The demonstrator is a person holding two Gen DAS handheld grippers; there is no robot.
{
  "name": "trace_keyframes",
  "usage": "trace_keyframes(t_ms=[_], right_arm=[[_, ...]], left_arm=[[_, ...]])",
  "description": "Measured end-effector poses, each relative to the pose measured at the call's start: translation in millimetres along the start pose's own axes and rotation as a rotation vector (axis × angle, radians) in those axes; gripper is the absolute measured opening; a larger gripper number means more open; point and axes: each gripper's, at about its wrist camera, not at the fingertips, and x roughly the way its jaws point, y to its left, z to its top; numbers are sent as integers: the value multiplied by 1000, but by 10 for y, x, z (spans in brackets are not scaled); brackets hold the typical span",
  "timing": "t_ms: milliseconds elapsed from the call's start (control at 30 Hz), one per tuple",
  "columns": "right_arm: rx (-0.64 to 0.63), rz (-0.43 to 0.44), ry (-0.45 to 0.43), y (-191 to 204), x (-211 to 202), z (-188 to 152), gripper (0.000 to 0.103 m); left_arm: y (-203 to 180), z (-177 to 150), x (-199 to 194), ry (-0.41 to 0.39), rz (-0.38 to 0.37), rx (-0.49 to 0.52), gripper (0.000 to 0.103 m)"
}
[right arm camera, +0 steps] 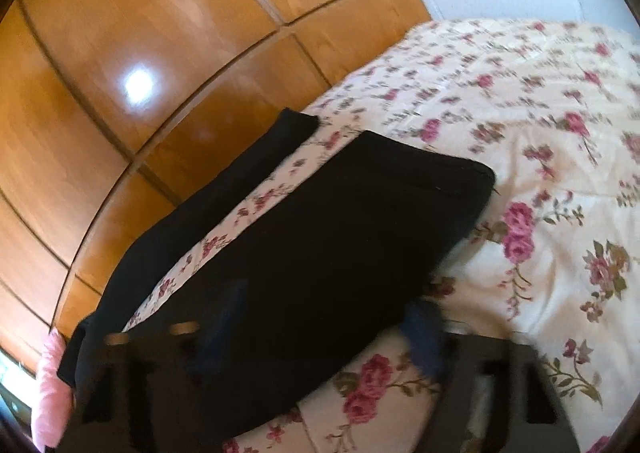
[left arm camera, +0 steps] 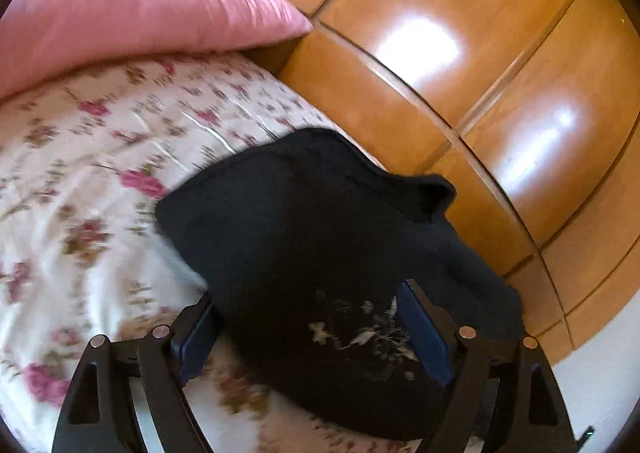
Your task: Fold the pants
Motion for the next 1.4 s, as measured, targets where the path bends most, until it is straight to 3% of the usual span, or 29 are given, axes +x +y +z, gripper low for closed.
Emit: trace_keyframes(t_ms=[100,133,167,200,233,267,433,567,833,1167,1300,1400], right_arm=[[72,30,6,-147,16,3,20],[97,49,14,-195,34,4,16],[114,72,13,-229,37,5,14],[118,81,15,-233,42,6,13],[116,81,18,-223,51,8,12],[109,76,21,-209,60,9,12],[121,61,29,-203,50,29,9],[107,60,6,-141,-65,82,8],[54,137,-81,81,-601,234,8],[86,138,-13,-182,-1038,84,8],[55,50,74,-361,-948,-151,8],[133,24,142,-586,-782,-291,7]], left_arm=[[-36,39,103,28,-16,-32,85],[-47,57,131,38,-39,-43,84],[-73,61,171,58,-53,-38,77],[-98,58,208,71,-62,-28,65],[-111,49,278,107,-67,-17,22],[-106,24,380,169,-44,-18,11],[-57,53,251,152,-44,-75,11],[2,215,-83,86,-156,-142,11],[-156,399,-651,1,-256,-81,10],[123,221,-1027,25,-177,-6,10],[339,28,-879,79,-101,-4,10],[439,-155,-684,145,-27,29,15]])
